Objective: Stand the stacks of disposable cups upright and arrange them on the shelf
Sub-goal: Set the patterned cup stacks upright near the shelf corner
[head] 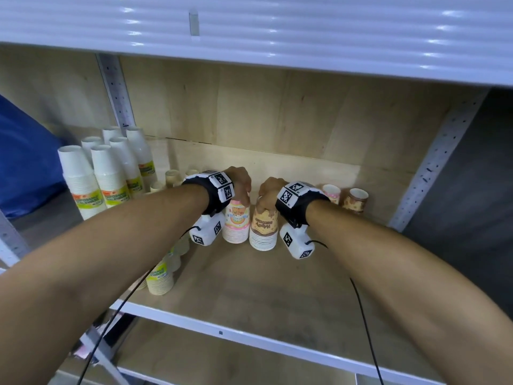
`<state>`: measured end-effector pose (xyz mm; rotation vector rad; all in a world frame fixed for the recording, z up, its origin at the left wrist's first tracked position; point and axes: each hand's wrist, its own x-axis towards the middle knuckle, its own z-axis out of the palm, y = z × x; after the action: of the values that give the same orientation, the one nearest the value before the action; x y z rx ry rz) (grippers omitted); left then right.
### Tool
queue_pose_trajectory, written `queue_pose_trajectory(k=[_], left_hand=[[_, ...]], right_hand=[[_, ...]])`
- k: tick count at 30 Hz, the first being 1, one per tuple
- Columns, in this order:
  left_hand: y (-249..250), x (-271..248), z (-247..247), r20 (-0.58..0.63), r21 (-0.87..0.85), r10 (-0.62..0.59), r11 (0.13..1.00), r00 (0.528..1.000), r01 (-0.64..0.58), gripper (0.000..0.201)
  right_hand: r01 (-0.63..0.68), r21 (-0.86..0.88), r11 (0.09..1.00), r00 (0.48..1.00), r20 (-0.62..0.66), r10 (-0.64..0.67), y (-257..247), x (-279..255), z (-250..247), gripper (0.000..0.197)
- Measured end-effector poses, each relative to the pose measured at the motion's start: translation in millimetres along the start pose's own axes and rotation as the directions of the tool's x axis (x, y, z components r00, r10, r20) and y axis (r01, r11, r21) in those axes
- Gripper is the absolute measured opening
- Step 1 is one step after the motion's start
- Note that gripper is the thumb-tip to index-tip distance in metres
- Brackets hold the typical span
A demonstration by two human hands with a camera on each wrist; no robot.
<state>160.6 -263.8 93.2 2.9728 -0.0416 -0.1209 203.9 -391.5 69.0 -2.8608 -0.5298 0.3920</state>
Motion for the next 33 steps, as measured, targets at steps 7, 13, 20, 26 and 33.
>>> queue_pose_trajectory(k=[7, 13, 20, 26, 33], left_hand=[[64, 20, -1, 0.022, -0.063, 0.110, 0.992, 0.994, -0.109, 0.052], [118, 34, 10, 0.030, -0.077, 0.193, 0.979, 0.981, -0.191, 0.050], [158, 47, 23, 0.029, -0.104, 0.236, 0.967, 0.971, -0.232, 0.051], [175, 55, 32, 0.033, -0.102, 0.262, 0.961, 0.964, -0.258, 0.048], [184, 59, 39, 0.049, -0.124, 0.276, 0.955, 0.960, -0.269, 0.052]], right_hand=[[-0.090, -0.012, 0.996, 0.996, -0.028, 0.090, 63, -27, -30, 0.032], [-0.200, -0.033, 0.979, 0.978, -0.062, 0.198, 122, -49, -41, 0.027], [-0.248, -0.021, 0.969, 0.967, -0.066, 0.246, 177, -53, -40, 0.027], [-0.254, -0.002, 0.967, 0.965, -0.066, 0.253, 198, -52, -39, 0.015], [-0.257, 0.019, 0.966, 0.964, -0.066, 0.257, 209, -45, -33, 0.021]])
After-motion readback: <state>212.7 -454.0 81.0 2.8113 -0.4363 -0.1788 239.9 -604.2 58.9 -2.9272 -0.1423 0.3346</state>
